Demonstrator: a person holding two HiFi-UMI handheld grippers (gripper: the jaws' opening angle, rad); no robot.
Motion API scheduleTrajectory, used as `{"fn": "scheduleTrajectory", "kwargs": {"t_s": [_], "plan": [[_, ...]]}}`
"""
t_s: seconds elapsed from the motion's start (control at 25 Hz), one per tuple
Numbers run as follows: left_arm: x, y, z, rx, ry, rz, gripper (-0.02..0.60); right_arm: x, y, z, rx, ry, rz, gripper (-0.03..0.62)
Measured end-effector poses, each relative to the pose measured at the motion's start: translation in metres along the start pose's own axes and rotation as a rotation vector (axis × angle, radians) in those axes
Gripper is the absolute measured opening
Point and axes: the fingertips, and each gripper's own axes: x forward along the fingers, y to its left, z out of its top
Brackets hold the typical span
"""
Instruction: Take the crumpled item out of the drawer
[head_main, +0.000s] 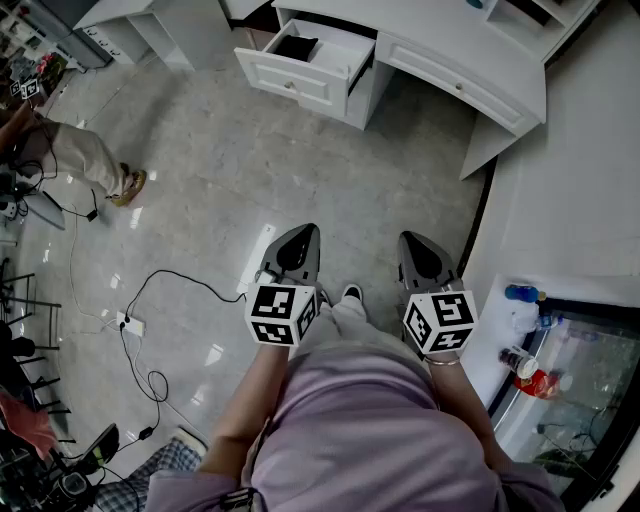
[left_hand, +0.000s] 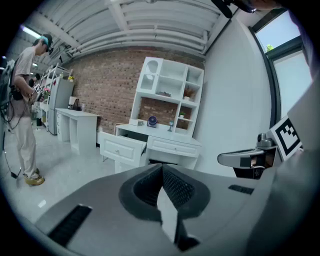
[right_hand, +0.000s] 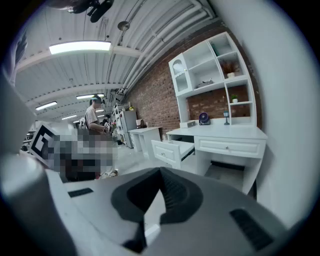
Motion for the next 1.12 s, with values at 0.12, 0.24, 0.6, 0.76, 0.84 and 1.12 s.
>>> {"fn": "scheduleTrajectory", "kwargs": {"t_s": [0.12, 0.24, 0.6, 0.76, 0.84, 1.12], "plan": [[-0.002, -0.002, -0.001, 0.006, 0.003, 0.003, 0.000, -0.002, -0.002, -0.002, 0.004, -0.003, -0.004, 0.003], [-0.002, -0.003, -0.001, 0.012, 0.004, 0.007, 0.000, -0.005, -0.004, -0.001, 0.007, -0.011, -0.005, 0.002], [0.006, -0.011, 0.007, 0.024, -0.020, 0.026, 0.000, -0.007, -0.013, 0.004, 0.000, -0.043, 0.023, 0.003], [0.009, -0.013, 0.014, 0.024, -0.041, 0.046, 0.000, -0.009, -0.020, 0.008, -0.001, -0.060, 0.026, 0.003], [0.012, -0.014, 0.017, 0.028, -0.045, 0.043, 0.002, -0.010, -0.025, 0.010, -0.006, -0.065, 0.026, 0.003], [0.023, -0.013, 0.034, 0.034, -0.057, 0.043, 0.094, -0.007, -0.041, 0.022, -0.006, -0.082, 0.016, 0.003]]}}
